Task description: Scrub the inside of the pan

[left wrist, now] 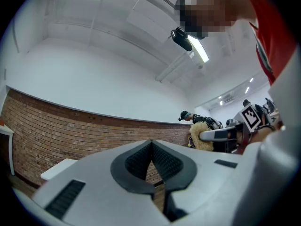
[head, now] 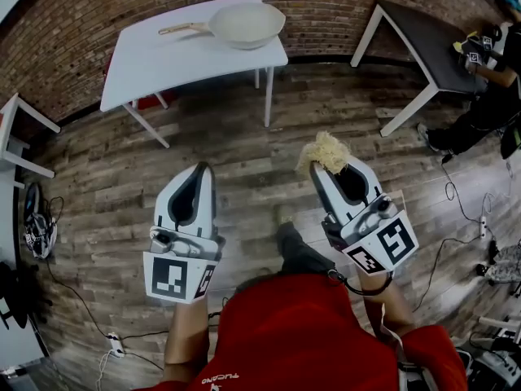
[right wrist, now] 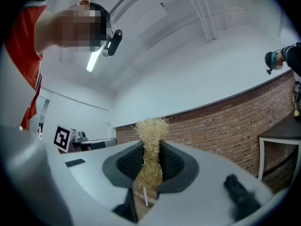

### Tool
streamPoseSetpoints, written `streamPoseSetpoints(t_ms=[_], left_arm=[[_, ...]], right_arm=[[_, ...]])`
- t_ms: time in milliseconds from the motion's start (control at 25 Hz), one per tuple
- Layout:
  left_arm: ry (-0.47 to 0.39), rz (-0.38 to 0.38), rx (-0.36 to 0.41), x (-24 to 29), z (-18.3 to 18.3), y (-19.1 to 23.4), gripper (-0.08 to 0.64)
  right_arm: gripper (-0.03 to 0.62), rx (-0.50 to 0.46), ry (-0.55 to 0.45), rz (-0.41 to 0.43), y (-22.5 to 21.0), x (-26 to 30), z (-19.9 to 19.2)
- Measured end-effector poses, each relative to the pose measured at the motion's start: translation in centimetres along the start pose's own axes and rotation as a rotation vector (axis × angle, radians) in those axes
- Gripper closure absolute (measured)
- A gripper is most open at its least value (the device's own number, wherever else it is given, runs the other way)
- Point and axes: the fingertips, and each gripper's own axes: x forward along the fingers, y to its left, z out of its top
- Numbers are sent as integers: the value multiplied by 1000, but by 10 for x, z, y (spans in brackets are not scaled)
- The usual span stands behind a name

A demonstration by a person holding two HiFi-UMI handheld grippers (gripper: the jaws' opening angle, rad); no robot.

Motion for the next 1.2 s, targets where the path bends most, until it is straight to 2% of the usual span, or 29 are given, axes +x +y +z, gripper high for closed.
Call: streamPoseSetpoints(t_ms=[720, 920, 1200], left_arm=[[53, 104, 60, 238, -42, 75, 548], [61, 121, 87, 285, -47, 87, 548], [54, 131, 103, 327, -51, 114, 548]], right_arm=[[506, 14, 4, 62, -225, 142, 1], [506, -1, 12, 88, -266, 173, 5], [506, -7, 36, 102, -294, 216, -7]])
